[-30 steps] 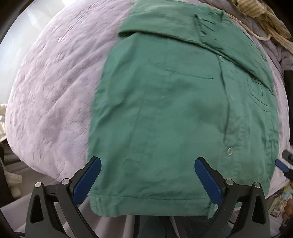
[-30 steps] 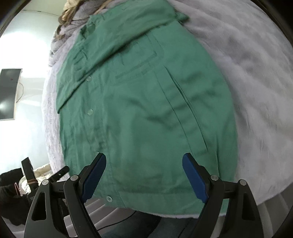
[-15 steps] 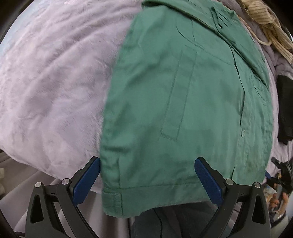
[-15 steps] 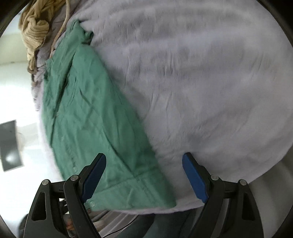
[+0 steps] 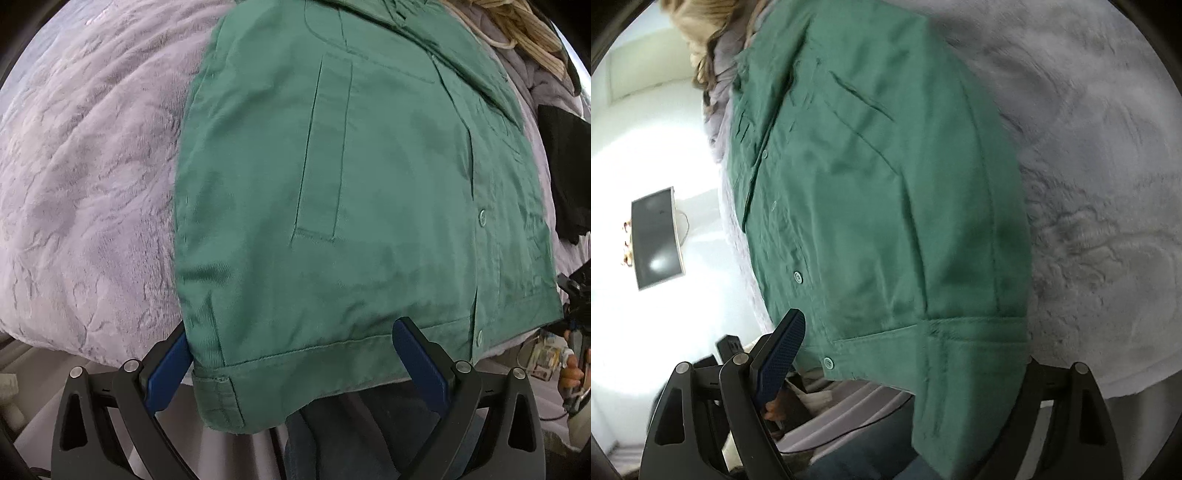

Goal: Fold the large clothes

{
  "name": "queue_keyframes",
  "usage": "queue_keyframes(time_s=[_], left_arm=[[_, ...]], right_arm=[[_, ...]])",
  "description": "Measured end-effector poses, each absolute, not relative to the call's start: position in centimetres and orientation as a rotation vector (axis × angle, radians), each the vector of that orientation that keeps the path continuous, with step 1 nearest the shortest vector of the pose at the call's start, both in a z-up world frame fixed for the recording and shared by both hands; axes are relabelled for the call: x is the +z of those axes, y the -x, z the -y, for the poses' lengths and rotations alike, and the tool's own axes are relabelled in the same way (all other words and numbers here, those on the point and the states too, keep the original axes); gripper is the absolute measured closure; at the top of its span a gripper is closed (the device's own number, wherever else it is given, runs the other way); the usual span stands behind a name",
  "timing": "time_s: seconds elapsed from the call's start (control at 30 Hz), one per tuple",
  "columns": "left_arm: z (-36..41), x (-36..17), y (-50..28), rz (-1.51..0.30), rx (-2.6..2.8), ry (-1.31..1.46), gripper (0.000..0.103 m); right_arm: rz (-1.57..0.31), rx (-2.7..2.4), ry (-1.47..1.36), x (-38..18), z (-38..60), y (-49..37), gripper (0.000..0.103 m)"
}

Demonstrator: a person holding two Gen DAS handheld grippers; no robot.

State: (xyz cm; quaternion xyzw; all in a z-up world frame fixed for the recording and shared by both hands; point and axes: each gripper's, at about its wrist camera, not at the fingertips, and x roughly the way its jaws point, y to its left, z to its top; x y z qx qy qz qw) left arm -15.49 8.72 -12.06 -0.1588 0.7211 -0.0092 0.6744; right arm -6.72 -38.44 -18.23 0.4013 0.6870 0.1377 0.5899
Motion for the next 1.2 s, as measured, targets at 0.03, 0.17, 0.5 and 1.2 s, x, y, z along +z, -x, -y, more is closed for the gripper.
queue_keyframes(time_s=[0.03, 0.17, 0.5, 1.2], left_arm=[[-9.0, -12.5, 15.3, -1.642, -0.026, 0.367, 0.001], [-9.4, -13.2, 16.3, -1.647, -0.003, 0.406, 0.001], [-9.9, -10.4, 16.7, -1.592, -0.051, 0.426, 0.079], [-16.4, 1.6, -4.7, -0.985, -0.011, 0.764, 0.087]], right_arm=[[-1.597, 0.325, -0.946, -18.4, 38.3, 6.7, 0.015], [-1.601, 0.34, -0.938, -18.1, 37.7, 6.5, 0.015], [-1.628, 0.278, -0.927, -17.5, 38.2, 5.7, 0.096], [-1.223, 0.618, -0.987, -6.7, 35.8, -21.3, 0.096]])
